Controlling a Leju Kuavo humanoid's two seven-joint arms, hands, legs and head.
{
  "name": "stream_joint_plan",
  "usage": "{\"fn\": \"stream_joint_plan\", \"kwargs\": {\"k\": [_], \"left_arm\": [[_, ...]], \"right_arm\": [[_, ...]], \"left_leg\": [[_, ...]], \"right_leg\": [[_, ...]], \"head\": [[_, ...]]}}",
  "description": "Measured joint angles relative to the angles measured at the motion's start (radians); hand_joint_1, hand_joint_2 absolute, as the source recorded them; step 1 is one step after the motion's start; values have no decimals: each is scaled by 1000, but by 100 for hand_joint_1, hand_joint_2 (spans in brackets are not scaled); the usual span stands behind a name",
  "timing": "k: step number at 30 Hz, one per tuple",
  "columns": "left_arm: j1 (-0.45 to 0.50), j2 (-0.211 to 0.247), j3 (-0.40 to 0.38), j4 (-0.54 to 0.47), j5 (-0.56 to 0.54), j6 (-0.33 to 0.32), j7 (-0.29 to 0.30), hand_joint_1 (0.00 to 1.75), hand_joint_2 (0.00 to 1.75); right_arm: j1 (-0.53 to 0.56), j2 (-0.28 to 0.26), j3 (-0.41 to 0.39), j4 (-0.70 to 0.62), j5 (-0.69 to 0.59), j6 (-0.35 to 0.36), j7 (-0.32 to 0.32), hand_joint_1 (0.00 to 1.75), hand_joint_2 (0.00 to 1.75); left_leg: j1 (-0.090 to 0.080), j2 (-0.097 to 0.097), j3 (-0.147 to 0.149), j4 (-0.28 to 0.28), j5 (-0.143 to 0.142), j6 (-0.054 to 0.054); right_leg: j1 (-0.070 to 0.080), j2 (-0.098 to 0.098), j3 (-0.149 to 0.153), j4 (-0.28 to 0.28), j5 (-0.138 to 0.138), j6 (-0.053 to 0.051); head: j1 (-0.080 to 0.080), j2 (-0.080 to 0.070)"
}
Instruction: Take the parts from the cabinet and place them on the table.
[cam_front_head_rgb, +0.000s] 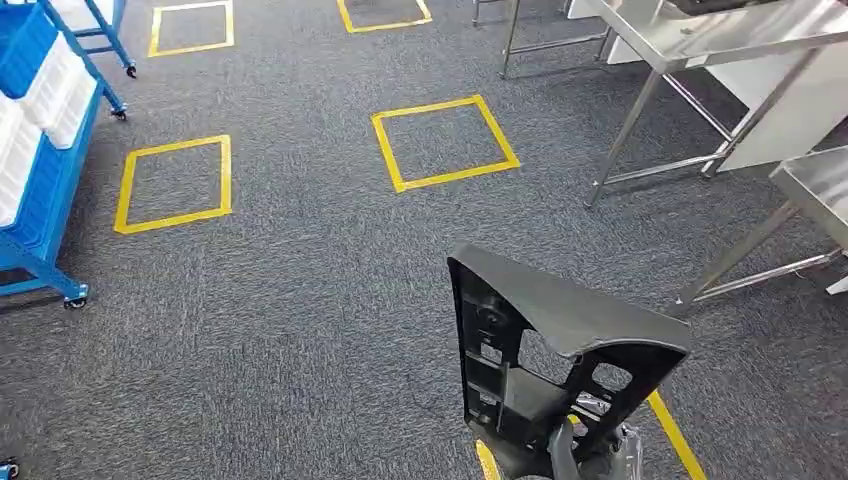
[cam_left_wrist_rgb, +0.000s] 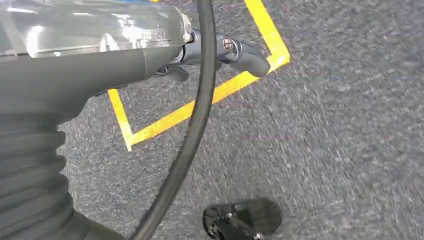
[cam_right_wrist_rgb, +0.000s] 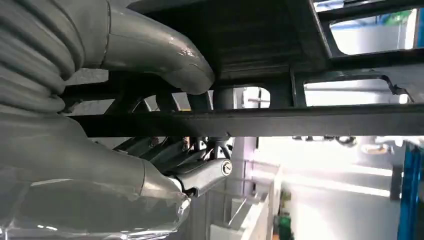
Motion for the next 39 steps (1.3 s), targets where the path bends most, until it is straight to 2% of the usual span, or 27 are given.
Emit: {"fn": "stream_joint_plan", "kwargs": {"k": [1,2,3,4,5,7,8,10,11,12,13,16,17,18,19,21,22,23,24,26,27,28,32,34,35,37,39], "left_arm": [[-3,0,0,0,0,0,0,0,175],[-4,0,0,0,0,0,0,0,175],[-6,0,0,0,-1,0,-1,0,175],[-6,0,0,0,-1,0,-1,0,175],[-3,0,0,0,0,0,0,0,175],[3,2,0,0,0,0,1,0,175],[5,2,0,0,0,0,1,0,175],[3,2,0,0,2,0,1,0,175],[2,2,0,0,2,0,1,0,175],[4,3,0,0,2,0,1,0,175],[4,3,0,0,2,0,1,0,175],[0,3,0,0,3,-1,4,0,175],[-2,0,0,1,3,-2,5,0,175],[-3,0,0,1,3,-3,5,0,175],[-2,0,1,1,4,-3,5,0,175],[4,0,1,1,5,-3,10,0,175],[6,1,2,1,6,-3,10,0,175],[6,2,2,1,7,-5,10,0,175],[4,1,2,1,7,-6,10,0,175],[3,1,2,1,8,-6,10,0,175],[3,1,2,1,8,-6,10,0,175],[4,1,2,1,11,-6,10,0,175],[-4,1,3,1,13,-9,10,0,175],[-5,0,3,1,15,-13,10,0,175],[-2,0,3,1,17,-16,10,0,175],[6,1,5,1,18,-21,10,0,175],[9,1,7,1,18,-21,10,0,175]], "right_arm": [[1,0,0,0,0,0,0,175,175],[2,0,0,0,0,0,0,175,175],[2,0,0,-1,-1,0,0,175,175],[-1,0,1,0,-1,0,0,175,175],[-2,0,2,0,-1,0,0,175,175],[0,0,2,2,-1,1,0,175,175],[0,0,2,2,-1,1,0,175,175],[0,0,2,2,1,1,0,175,175],[0,0,2,2,3,1,0,175,175],[0,0,2,2,3,1,0,175,175],[-2,0,3,2,4,1,1,175,175],[4,0,3,2,6,3,0,175,175],[4,0,3,2,6,3,0,175,175],[6,0,2,2,7,3,0,175,175],[2,0,2,3,9,3,0,175,175],[-2,0,3,8,11,5,0,175,175],[-2,0,3,11,14,5,0,175,175],[1,0,3,14,18,5,0,175,175],[1,-1,2,18,22,5,0,175,175],[0,-1,3,21,31,5,0,175,175],[0,-1,4,22,33,5,0,175,175],[-4,-1,5,23,37,5,1,175,175],[-1,-1,7,23,44,6,0,175,175],[-1,-1,8,24,43,6,0,175,175],[-4,0,10,25,44,6,0,175,175],[-3,0,11,26,45,6,0,175,175],[-1,0,11,26,46,6,1,175,175]], "left_leg": [[-1,14,7,-4,-1,-7],[4,4,9,-2,-12,-16],[7,-55,1,34,-36,-18],[7,-90,-30,101,-75,-18],[7,-107,-70,181,-111,-19],[7,-119,-145,315,-146,-21],[7,-120,-153,314,-125,-20],[7,-126,-110,185,-26,-15],[9,-149,-77,99,24,-13],[12,-203,-58,48,32,-9],[13,-212,-49,18,22,-9],[4,-184,-48,23,25,4],[16,-168,-46,10,32,14],[13,-158,-43,5,35,19],[13,-145,-42,3,36,28],[9,-114,-42,3,33,31],[9,-99,-42,3,32,30],[9,-84,-41,3,30,30],[9,-72,-39,3,27,28],[9,-48,-28,3,20,22],[8,-40,-20,3,16,17],[0,-28,-19,8,8,9],[1,15,5,-2,-1,-12],[7,-79,-19,61,-49,-18],[8,-103,-54,136,-92,-18],[8,-119,-130,287,-149,-21],[9,-120,-142,289,-112,-22]], "right_leg": [[1,15,1,-5,2,-6],[-15,29,14,-19,9,-15],[-16,39,18,-24,11,-20],[-16,50,17,-24,11,-25],[-15,64,17,-23,10,-27],[-14,96,18,-21,9,-29],[-14,111,20,-19,8,-29],[-14,143,24,-14,4,-25],[-16,155,26,-9,1,-21],[-18,164,23,-6,-2,-18],[-12,180,15,4,-5,-12],[-19,211,6,-5,6,8],[-18,212,4,1,2,12],[-14,152,-2,19,-13,16],[-14,107,-30,74,-50,22],[-21,82,-105,223,-120,30],[-23,78,-134,277,-135,33],[-26,76,-143,290,-125,36],[-28,72,-126,253,-93,37],[-26,42,-38,90,-8,31],[-20,-11,6,15,14,22],[-5,-31,14,-10,0,16],[-10,26,15,-18,5,-8],[-17,45,18,-24,11,-19],[-17,58,17,-24,12,-25],[-15,90,16,-22,11,-27],[-16,121,16,-17,10,-26]], "head": [[0,0],[0,0],[0,0],[0,0],[0,0],[0,0],[0,0],[0,0],[0,0],[0,0],[0,0],[0,0],[0,0],[0,0],[0,0],[0,0],[0,0],[0,0],[0,0],[0,0],[0,0],[0,0],[0,0],[0,0],[0,0],[0,0],[0,0]]}}
